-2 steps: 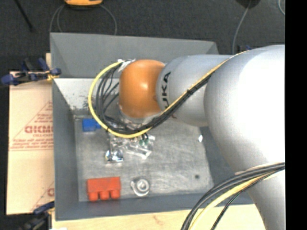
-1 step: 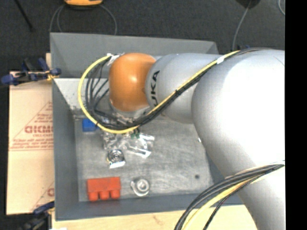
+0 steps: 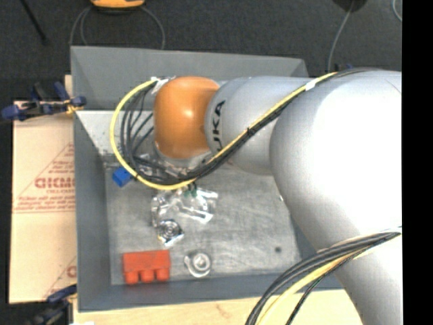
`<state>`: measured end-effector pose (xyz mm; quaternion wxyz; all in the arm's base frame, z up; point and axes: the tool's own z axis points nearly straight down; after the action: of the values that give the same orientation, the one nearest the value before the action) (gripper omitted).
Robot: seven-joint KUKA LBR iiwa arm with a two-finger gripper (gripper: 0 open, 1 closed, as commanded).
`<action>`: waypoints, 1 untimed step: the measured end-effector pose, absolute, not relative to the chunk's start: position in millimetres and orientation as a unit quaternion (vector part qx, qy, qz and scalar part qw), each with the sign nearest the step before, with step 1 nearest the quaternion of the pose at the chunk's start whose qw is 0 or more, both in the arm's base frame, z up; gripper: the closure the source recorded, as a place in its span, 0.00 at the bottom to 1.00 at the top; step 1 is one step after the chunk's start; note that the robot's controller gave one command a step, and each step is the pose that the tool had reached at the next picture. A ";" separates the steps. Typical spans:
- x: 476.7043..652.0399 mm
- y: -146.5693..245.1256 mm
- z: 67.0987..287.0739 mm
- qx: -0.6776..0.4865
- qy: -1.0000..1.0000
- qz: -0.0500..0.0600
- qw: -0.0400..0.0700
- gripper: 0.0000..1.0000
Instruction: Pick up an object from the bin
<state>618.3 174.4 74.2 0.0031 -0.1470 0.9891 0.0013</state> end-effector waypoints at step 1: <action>522.6 103.0 112.6 -0.324 0.946 -0.001 0.000 0.00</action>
Offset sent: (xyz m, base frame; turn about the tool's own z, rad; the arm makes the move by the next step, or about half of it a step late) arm -0.0964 -0.0694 0.0379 -0.3682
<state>522.6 103.0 112.6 0.0004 -0.3241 0.9460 -0.0010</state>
